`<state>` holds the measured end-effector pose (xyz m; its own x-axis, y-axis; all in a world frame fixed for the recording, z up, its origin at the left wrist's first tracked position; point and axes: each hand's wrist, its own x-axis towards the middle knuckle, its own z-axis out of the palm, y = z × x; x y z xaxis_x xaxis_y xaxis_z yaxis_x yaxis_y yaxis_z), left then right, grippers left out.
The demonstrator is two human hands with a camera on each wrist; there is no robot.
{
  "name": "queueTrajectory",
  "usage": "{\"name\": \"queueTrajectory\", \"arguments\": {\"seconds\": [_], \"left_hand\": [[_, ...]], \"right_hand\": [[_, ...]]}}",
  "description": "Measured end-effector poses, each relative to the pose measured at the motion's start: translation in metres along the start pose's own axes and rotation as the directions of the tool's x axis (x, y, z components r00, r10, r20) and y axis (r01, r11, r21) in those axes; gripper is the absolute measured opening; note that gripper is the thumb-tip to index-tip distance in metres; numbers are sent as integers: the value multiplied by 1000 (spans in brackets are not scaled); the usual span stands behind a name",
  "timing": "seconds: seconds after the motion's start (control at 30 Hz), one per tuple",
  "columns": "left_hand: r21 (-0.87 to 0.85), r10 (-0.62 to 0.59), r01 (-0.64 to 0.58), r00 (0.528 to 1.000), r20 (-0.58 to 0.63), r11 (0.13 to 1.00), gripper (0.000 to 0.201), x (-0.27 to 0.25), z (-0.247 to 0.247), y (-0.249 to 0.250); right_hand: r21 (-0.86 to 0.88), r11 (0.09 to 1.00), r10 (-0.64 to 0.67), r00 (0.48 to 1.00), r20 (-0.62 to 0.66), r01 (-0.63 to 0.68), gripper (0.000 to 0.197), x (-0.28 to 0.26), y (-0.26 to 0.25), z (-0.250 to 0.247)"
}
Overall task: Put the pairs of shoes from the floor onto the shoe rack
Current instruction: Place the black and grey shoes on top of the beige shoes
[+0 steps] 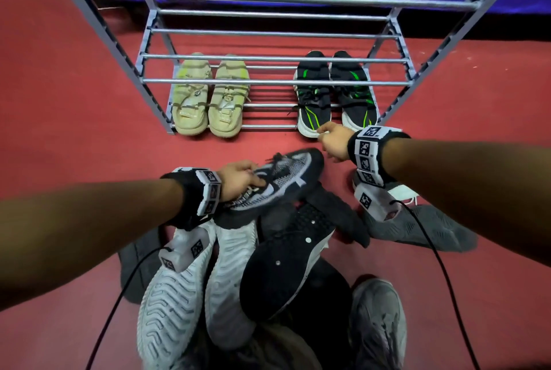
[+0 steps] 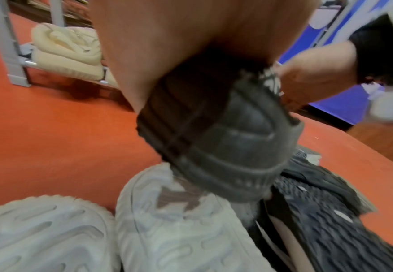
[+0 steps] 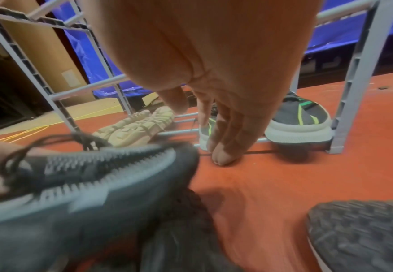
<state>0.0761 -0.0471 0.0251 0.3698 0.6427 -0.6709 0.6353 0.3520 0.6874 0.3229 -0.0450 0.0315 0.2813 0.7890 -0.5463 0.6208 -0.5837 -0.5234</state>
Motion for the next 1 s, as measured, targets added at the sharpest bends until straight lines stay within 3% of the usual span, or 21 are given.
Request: {"name": "queueTrajectory", "arguments": {"seconds": [0.1, 0.2, 0.27, 0.33, 0.4, 0.5, 0.63, 0.73, 0.8, 0.9, 1.0], "left_hand": [[-93, -44, 32, 989, -138, 995, 20, 5, -20, -4], [-44, -95, 89, 979, -182, 995, 10, 2, -29, -14], [-55, -116, 108, 981, -156, 993, 12, -1, -26, -18], [-40, -126, 122, 983, -131, 992, 23, -3, -21, -19], [-50, -150, 146, 984, -97, 988, 34, -5, -15, -19], [-68, -155, 150, 985, -74, 986, 22, -7, -7, -13], [-77, -180, 170, 973, -143, 982, 13, -5, -4, -15], [-58, -194, 188, 971, -141, 981, 24, -4, -5, -18], [-12, -189, 189, 974, -125, 982, 21, -5, -4, -20], [7, -198, 200, 975, -101, 980, 21, -4, 0, -24], [41, -199, 204, 976, -91, 978, 28, -1, 2, -24]], "right_hand": [[-218, 975, -11, 987, 160, 46, 14, -12, 2, 3], [-235, 972, 55, 953, 297, 17, 9, -32, 3, 26], [-268, 962, 34, 953, 301, 50, 50, -37, 5, 43], [-410, 904, -9, 964, 265, 121, 73, -39, 7, 53], [-538, 829, -26, 972, 234, 152, 66, -34, 9, 53], [-634, 763, -5, 981, 193, 129, 70, -30, 9, 47], [-598, 788, -15, 975, 223, 149, 80, -29, 13, 45], [-620, 768, -16, 971, 238, 164, 94, -36, 22, 47], [-658, 733, -16, 972, 234, 171, 87, -41, 23, 47], [-525, 838, -62, 981, 184, 151, 54, -36, 21, 35], [-280, 959, -30, 997, 74, 50, 60, -21, 22, 20]]}}
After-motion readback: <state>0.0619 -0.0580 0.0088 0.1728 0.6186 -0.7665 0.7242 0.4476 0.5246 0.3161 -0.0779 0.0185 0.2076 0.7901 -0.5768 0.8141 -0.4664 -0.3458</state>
